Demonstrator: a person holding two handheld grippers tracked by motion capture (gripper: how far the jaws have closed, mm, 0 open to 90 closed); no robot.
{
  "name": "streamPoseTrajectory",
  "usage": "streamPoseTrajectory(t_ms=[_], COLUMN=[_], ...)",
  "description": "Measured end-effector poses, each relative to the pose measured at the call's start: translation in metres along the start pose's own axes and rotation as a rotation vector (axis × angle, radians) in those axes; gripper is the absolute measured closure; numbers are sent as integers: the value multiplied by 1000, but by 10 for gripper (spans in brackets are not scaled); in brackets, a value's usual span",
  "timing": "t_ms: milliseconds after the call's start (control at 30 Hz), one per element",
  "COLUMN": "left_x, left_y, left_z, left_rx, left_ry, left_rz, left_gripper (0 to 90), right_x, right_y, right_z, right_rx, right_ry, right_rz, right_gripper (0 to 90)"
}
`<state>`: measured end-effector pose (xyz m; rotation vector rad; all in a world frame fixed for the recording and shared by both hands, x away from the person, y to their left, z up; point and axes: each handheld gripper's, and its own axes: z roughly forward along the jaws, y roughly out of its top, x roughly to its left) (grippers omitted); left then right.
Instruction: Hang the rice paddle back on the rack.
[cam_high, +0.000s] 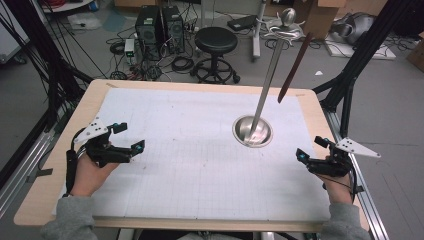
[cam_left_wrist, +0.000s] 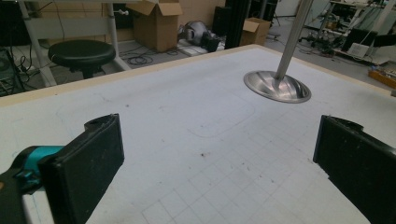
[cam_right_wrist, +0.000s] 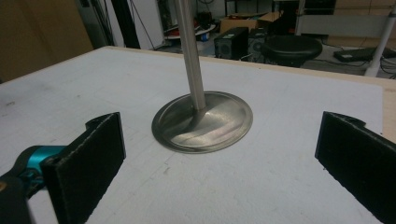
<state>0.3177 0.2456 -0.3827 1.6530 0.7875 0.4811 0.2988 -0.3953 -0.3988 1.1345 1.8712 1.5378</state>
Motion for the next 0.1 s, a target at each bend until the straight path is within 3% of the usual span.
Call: streamPoseTrajectory(t_ms=[100], left_x=[-3], left_y=[-3], left_z=[0], left_rx=[2], left_ry=[-24], left_rz=[0], left_gripper=[23], right_x=[0], right_y=[0], right_z=[3], right_rx=[3], right_ry=[11], right_rz=[-2], right_gripper=[4])
